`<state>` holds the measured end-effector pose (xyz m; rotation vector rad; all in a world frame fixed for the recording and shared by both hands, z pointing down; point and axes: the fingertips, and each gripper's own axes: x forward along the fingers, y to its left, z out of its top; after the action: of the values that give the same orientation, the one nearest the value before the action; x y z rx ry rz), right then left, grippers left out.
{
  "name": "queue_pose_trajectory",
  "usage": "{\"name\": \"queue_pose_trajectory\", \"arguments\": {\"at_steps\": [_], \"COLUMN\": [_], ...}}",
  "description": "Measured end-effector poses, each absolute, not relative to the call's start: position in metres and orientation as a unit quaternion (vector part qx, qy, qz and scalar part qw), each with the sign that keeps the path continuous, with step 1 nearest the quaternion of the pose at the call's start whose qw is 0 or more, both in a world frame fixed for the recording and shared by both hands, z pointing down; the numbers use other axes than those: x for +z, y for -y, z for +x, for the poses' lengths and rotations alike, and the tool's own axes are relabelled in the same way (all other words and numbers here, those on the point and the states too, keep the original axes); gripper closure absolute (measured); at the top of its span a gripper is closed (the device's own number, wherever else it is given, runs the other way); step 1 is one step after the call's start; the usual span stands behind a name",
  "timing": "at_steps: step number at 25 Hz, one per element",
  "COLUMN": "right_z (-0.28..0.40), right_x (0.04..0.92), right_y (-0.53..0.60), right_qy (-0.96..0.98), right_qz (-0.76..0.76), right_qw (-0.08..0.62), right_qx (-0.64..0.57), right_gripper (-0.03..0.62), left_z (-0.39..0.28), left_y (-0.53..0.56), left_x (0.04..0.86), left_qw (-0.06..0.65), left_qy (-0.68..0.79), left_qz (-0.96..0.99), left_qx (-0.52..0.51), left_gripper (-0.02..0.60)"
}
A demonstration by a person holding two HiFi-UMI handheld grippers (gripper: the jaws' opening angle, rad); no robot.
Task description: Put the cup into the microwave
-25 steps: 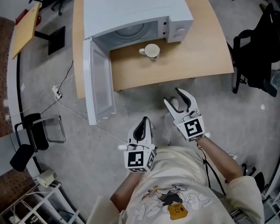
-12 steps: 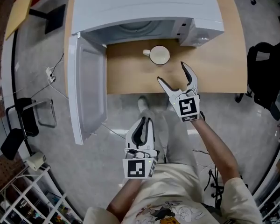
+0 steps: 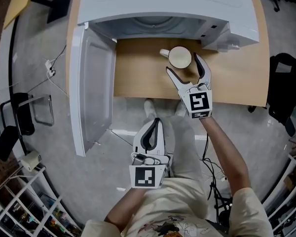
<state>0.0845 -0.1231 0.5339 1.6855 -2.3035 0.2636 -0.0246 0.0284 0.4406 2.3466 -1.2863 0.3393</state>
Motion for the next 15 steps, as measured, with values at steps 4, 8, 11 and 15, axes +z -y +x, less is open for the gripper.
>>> {"name": "queue_pose_trajectory", "arguments": {"at_steps": [4, 8, 11, 15], "right_z": [0.081, 0.079, 0.079, 0.078], "right_x": [0.534, 0.535, 0.537, 0.541], "right_y": [0.131, 0.141, 0.145, 0.147], "right_qy": [0.799, 0.8, 0.799, 0.8], "right_qz": [0.581, 0.58, 0.581, 0.579], "right_qw": [0.13, 0.127, 0.129, 0.131], "right_qx": [0.09, 0.088, 0.088, 0.089], "right_gripper": [0.166, 0.177, 0.189, 0.194], "left_z": [-0.028, -0.029, -0.03, -0.029], "left_y": [-0.026, -0.017, -0.016, -0.014], "left_x": [0.442, 0.437, 0.435, 0.438], "left_qw": [0.218, 0.236, 0.234, 0.236], "left_qy": [0.469, 0.491, 0.493, 0.49], "left_qz": [0.846, 0.832, 0.832, 0.833], "left_qx": [0.129, 0.103, 0.098, 0.101], "left_gripper": [0.578, 0.58, 0.58, 0.58]}}
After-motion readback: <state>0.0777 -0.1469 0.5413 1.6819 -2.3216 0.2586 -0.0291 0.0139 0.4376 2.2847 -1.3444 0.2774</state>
